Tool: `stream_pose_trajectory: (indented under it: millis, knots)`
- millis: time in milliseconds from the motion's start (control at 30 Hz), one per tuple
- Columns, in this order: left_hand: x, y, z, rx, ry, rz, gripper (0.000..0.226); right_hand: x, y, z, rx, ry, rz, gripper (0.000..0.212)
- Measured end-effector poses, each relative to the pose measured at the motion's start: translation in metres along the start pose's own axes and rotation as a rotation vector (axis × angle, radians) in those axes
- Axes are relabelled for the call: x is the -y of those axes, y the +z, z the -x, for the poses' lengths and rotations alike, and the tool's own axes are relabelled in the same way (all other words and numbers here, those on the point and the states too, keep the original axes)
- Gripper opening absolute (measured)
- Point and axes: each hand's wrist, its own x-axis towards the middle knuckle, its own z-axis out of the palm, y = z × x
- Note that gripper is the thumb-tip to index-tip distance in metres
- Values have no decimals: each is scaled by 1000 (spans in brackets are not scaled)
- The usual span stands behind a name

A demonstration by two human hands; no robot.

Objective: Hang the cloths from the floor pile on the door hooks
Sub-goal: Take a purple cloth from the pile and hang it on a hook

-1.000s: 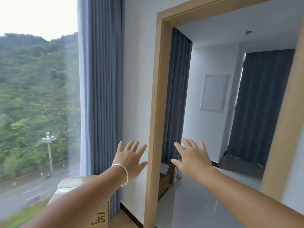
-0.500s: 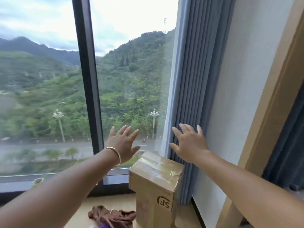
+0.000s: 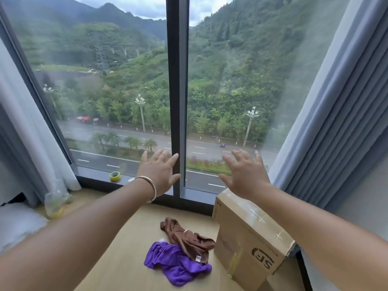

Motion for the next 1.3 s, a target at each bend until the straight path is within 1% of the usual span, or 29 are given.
stream_pose_trajectory:
  millis: [200,333,467,633,767,833,933,1033,1133,1233,1300]
  knots:
    - [36,135,-48,189,-63,56,66,32,117,-71,207,-49,6,65]
    - [46,236,-53,359,-62,58,66,60,210,-92,325,-132,-5,64]
    - [49,340,-45,517,-102,95,64,91,311,-105,420,-216,-10,63]
    - [40,481,-18,671,-167,132,65,125,459,-99,543,-333,-26,59]
    - [19,601,14,751,-220,209,64,139,593,-65,659,-392,-13,56]
    - [5,657,30,778,-226,232,64,139,653,-41,710,-409,33,59]
    - [-29,745,53,814,-187,238,65,131,744,0,813,-398,106,66]
    - [-74,820,71,779,-117,280,67,122,820,36,868,-374,161,69]
    - [-125,885,79,712,29,325,69,115,887,62,892,-350,203,72]
    - [-175,945,79,715,183,344,71,111,950,75,869,-320,216,69]
    - [-200,976,79,717,237,331,72,111,981,77,870,-306,222,68]
